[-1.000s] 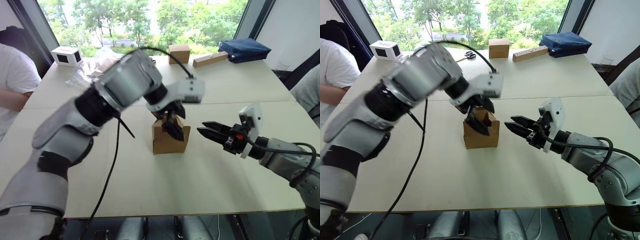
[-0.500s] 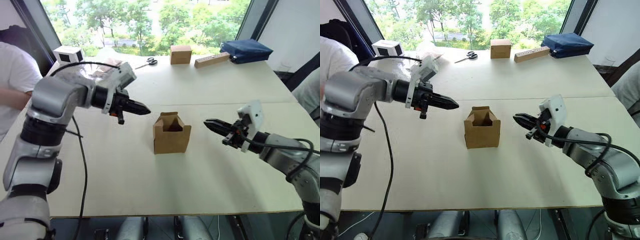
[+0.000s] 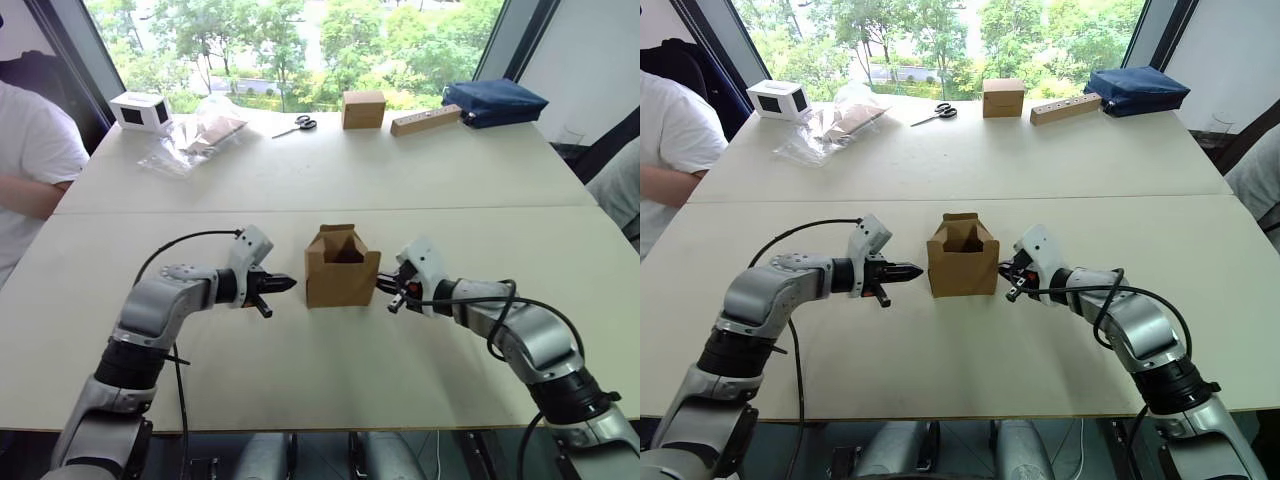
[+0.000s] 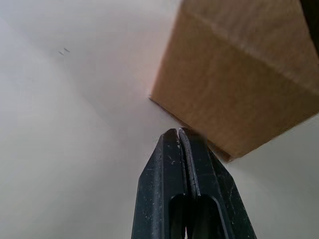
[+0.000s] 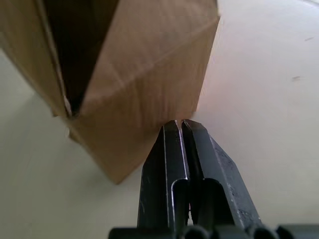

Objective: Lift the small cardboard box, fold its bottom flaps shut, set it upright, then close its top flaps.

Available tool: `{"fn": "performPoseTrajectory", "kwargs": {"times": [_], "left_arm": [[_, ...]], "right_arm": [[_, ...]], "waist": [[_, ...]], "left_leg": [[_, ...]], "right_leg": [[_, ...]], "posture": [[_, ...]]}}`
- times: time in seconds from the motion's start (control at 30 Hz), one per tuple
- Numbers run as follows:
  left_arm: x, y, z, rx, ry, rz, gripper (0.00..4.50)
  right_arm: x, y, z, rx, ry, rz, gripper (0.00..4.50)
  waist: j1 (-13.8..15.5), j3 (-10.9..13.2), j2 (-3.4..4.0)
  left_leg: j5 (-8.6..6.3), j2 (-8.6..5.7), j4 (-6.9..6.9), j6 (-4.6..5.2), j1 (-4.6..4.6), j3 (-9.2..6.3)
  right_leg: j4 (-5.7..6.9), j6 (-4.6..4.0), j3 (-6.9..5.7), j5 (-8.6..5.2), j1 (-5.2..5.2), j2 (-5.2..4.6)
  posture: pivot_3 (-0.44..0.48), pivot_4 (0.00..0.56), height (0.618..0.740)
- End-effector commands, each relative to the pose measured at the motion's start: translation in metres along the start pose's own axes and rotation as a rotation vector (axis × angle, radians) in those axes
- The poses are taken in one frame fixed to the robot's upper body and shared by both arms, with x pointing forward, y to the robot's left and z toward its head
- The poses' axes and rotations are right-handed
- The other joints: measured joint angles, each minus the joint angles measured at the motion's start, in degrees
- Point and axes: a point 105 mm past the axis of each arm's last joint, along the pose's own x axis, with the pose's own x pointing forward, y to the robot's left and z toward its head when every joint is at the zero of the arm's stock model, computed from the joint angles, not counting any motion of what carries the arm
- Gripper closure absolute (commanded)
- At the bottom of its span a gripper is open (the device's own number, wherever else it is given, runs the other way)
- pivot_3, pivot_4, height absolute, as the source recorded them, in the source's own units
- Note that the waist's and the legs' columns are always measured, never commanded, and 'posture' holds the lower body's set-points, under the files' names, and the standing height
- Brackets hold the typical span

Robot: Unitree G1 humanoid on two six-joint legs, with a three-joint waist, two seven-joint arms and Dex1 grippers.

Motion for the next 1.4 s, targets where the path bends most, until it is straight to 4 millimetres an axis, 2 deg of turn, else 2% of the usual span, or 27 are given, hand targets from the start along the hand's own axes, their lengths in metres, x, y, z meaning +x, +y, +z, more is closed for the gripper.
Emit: {"fn": "performPoseTrajectory", "kwargs": {"times": [0.03, 0.23, 0.37, 0.47, 0.6, 0.67, 0.8, 0.9, 1.0, 1.13, 1.27, 1.4], "left_arm": [[0.002, -0.011, 0.014, 0.051, -0.045, -0.024, 4.5], [0.001, -0.025, 0.001, 0.056, 0.032, -0.082, 4.5], [-0.005, -0.027, -0.009, 0.058, 0.075, -0.094, 4.5], [-0.01, -0.029, -0.014, 0.059, 0.104, -0.107, 4.5], [-0.018, -0.025, -0.017, 0.07, 0.118, -0.098, 4.5], [-0.025, -0.017, -0.009, 0.068, 0.085, -0.071, 4.5], [-0.041, -0.012, 0.032, 0.042, -0.099, -0.093, 4.5], [-0.045, -0.017, 0.051, 0.029, -0.185, -0.137, 4.5], [-0.043, -0.028, 0.055, 0.0, -0.208, -0.206, 4.5], [-0.034, -0.037, 0.047, -0.014, -0.186, -0.253, 4.5], [-0.016, -0.041, 0.018, -0.068, -0.104, -0.285, 4.5], [-0.011, -0.041, -0.008, -0.079, -0.021, -0.278, 4.5]], "right_arm": [[-0.002, 0.008, 0.01, -0.075, -0.018, 0.05, 4.44], [-0.011, 0.02, 0.01, -0.081, -0.011, 0.1, 4.44], [-0.017, 0.027, 0.008, -0.086, -0.001, 0.117, 4.44], [-0.02, 0.025, 0.008, -0.102, 0.002, 0.087, 4.44], [-0.027, 0.013, 0.005, -0.135, 0.02, 0.028, 4.44], [-0.033, 0.001, 0.012, -0.125, -0.016, -0.017, 4.44], [-0.046, -0.016, 0.045, -0.068, -0.198, -0.064, 4.44], [-0.047, -0.005, 0.057, -0.022, -0.276, 0.02, 4.44], [-0.043, 0.012, 0.059, 0.014, -0.304, 0.126, 4.44], [-0.034, 0.023, 0.051, 0.047, -0.3, 0.198, 4.44], [-0.017, 0.037, 0.024, 0.064, -0.221, 0.269, 4.44], [-0.01, 0.044, 0.01, 0.057, -0.18, 0.288, 4.44]], "waist": [[-0.1, -0.01, 0.01], [-0.26, -0.01, 0.01], [-0.29, -0.01, 0.01], [-0.3, -0.01, 0.01], [-0.27, -0.01, 0.01], [-0.18, -0.01, 0.01], [-0.19, 0.0, 0.0], [-0.25, -0.01, 0.01], [-0.3, -0.01, 0.02], [-0.33, -0.01, 0.01], [-0.33, -0.03, 0.03], [-0.42, -0.19, 0.0]], "left_leg": [[0.0, 0.0, 0.0, 0.0, 0.0, 0.0], [0.0, 0.0, -0.01, 0.0, 0.03, -0.02], [-0.01, 0.0, -0.02, 0.0, 0.04, -0.03], [0.0, 0.0, -0.02, 0.0, 0.04, -0.03], [0.0, 0.0, -0.02, -0.01, 0.04, -0.03], [0.0, 0.0, -0.02, -0.01, 0.04, -0.03], [0.0, 0.0, -0.01, -0.01, 0.04, -0.02], [0.01, 0.0, -0.01, -0.02, 0.05, -0.02], [0.0, 0.0, -0.02, -0.02, 0.05, -0.02], [0.0, 0.0, -0.02, -0.02, 0.05, -0.02], [0.01, 0.0, -0.02, -0.02, 0.11, -0.01], [0.01, 0.01, -0.02, -0.02, 0.12, -0.03]], "right_leg": [[0.01, 0.0, 0.0, 0.0, 0.0, 0.0], [0.06, 0.0, 0.0, 0.0, 0.0, 0.0], [0.06, 0.0, 0.0, 0.0, 0.0, 0.0], [0.06, 0.0, 0.0, 0.0, 0.0, 0.0], [0.06, 0.0, 0.0, 0.0, 0.0, 0.0], [0.05, 0.0, 0.0, 0.0, 0.01, -0.01], [0.05, 0.0, 0.0, 0.0, 0.01, 0.0], [0.05, 0.0, -0.01, 0.0, 0.01, 0.0], [0.06, 0.0, -0.01, 0.0, 0.01, 0.0], [0.08, 0.0, -0.01, 0.0, 0.01, 0.01], [0.09, 0.0, 0.0, 0.0, 0.05, 0.01], [0.09, 0.0, 0.0, 0.0, 0.05, 0.02]], "posture": [[0.0, 0.15, 0.74], [0.0, 0.15, 0.74], [0.0, 0.15, 0.74], [0.0, 0.15, 0.74], [0.0, 0.15, 0.74], [0.0, 0.15, 0.74], [0.0, 0.15, 0.74], [0.0, 0.15, 0.74], [0.0, 0.15, 0.74], [0.0, 0.15, 0.74], [0.0, 0.15, 0.74], [0.0, 0.15, 0.74]]}}
